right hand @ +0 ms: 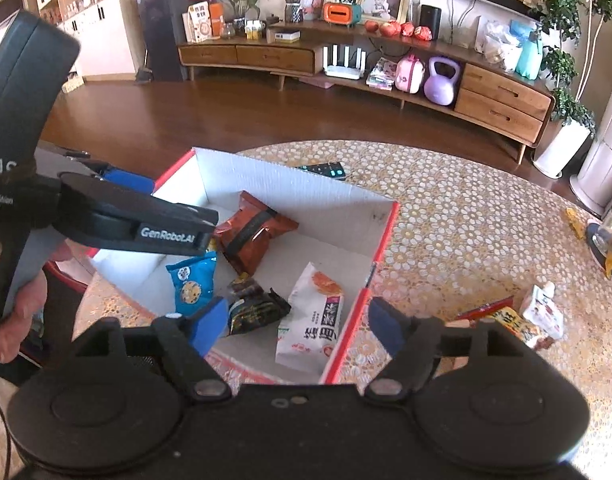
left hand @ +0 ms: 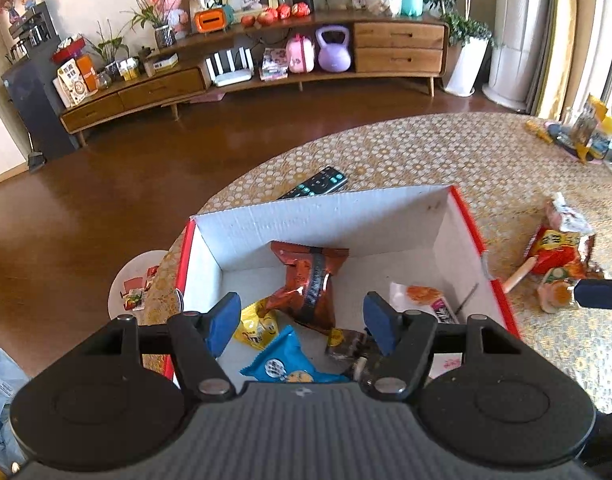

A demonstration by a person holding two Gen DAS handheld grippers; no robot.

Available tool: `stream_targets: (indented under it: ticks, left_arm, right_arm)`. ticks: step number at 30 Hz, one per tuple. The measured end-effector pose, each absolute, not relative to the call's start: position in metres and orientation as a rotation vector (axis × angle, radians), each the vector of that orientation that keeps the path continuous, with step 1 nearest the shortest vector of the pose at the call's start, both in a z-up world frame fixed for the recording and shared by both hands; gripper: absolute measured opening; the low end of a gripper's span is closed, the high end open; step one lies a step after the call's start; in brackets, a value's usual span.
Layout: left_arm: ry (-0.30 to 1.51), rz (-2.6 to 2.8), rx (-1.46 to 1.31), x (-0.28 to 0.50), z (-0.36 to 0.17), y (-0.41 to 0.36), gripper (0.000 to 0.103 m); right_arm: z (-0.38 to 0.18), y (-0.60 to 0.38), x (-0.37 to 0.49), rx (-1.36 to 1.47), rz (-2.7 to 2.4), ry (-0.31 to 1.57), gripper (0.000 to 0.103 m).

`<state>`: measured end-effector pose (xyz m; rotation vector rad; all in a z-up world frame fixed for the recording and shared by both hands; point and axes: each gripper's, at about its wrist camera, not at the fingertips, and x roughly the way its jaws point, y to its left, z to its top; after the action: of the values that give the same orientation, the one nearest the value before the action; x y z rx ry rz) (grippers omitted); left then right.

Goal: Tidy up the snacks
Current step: 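Move both grippers back from the box to the snack pile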

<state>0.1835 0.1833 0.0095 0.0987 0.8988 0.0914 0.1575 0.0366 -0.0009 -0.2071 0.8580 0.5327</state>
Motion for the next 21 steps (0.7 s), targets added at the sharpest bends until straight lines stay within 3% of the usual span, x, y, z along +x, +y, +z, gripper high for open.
stream_targets:
  ticks: [2,5,9,21]
  left_arm:
    - [0.878,0.089,0.103,0.175,0.015,0.177,0.068]
    - [0.844,0.082,0.100,0.162,0.024,0.167,0.078]
    - [0.809,0.039,0.120,0.146,0.035,0.144,0.079]
    - [0.789,-0.115,0.054,0.116,0.047,0.073,0.082]
  right_arm:
    - [0.004,0.027,0.151,-0.196,0.534,0.850,0.085]
    - [0.009,0.012,0.142,-0.183,0.529,0.847,0.091]
    - [0.018,-0.010,0.130,-0.151,0.522,0.838,0.099]
    - [0.035,-0.112,0.111,-0.089,0.408,0.812,0.103]
